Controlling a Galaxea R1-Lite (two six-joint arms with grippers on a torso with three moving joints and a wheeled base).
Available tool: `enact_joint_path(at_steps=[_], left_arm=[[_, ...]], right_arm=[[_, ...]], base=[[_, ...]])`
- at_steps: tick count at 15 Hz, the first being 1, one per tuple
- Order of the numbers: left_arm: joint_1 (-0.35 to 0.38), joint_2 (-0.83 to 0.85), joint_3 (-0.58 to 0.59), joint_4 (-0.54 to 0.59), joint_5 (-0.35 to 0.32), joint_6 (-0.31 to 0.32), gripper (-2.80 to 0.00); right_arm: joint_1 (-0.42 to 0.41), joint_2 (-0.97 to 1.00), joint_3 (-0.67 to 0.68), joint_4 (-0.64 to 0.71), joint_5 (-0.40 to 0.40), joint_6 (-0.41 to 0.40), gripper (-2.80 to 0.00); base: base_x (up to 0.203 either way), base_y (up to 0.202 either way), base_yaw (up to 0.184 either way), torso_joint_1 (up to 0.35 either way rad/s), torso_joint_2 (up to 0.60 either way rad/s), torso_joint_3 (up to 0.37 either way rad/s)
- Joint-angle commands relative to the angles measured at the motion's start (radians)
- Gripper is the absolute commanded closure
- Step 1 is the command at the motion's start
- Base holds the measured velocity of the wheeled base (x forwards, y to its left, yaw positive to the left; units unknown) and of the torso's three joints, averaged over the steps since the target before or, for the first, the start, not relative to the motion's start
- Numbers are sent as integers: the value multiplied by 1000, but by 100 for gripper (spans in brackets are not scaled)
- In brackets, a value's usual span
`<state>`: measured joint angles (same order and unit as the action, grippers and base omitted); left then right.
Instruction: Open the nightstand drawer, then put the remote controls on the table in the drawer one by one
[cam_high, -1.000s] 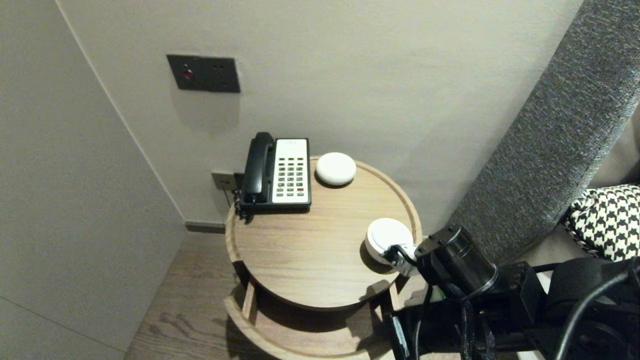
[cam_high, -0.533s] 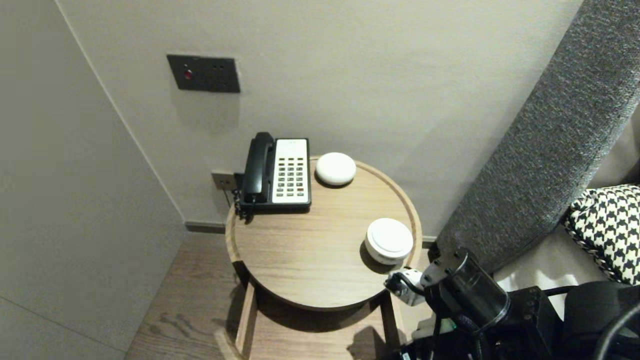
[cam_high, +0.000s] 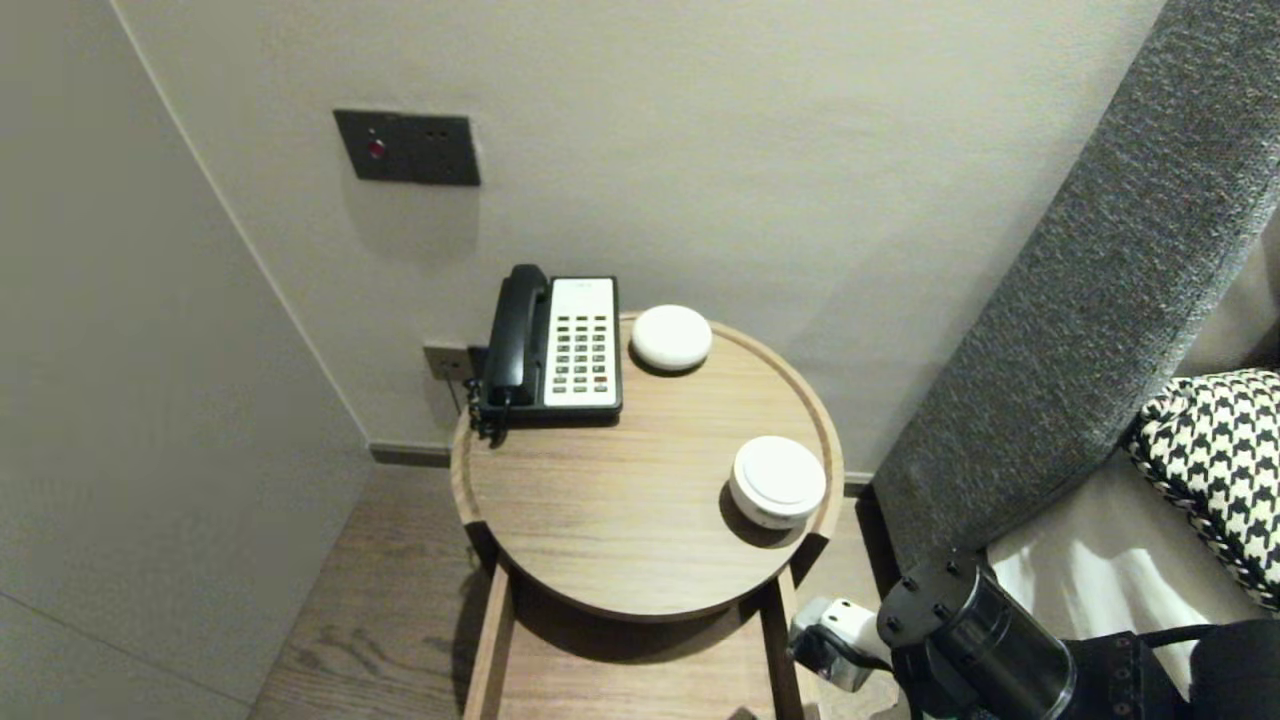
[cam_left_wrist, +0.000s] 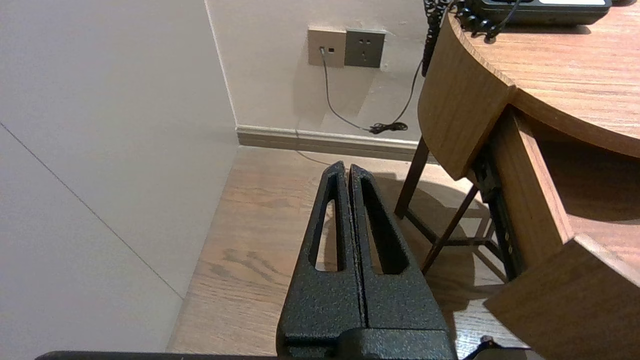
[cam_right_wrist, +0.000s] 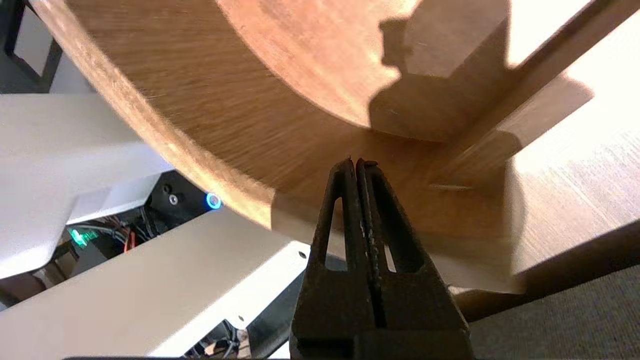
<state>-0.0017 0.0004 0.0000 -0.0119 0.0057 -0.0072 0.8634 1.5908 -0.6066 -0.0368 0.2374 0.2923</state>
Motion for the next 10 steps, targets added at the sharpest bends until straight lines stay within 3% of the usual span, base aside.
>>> enact_joint_path(at_steps=[1, 3, 6, 10], left_arm=[[0, 0, 0, 0, 0, 0, 0], [0, 0, 0, 0, 0, 0, 0], [0, 0, 0, 0, -1, 0, 0], [0, 0, 0, 0, 0, 0, 0]], right_arm=[[-7, -26, -19, -2, -1, 4, 0], [-39, -55, -58, 0, -9, 8, 0], [-161, -90, -178, 30, -31, 5, 0], [-280, -127, -428, 235, -71, -45, 0]], base=[[0, 0, 0, 0, 0, 0], [0, 0, 0, 0, 0, 0], [0, 0, 0, 0, 0, 0], [0, 0, 0, 0, 0, 0]])
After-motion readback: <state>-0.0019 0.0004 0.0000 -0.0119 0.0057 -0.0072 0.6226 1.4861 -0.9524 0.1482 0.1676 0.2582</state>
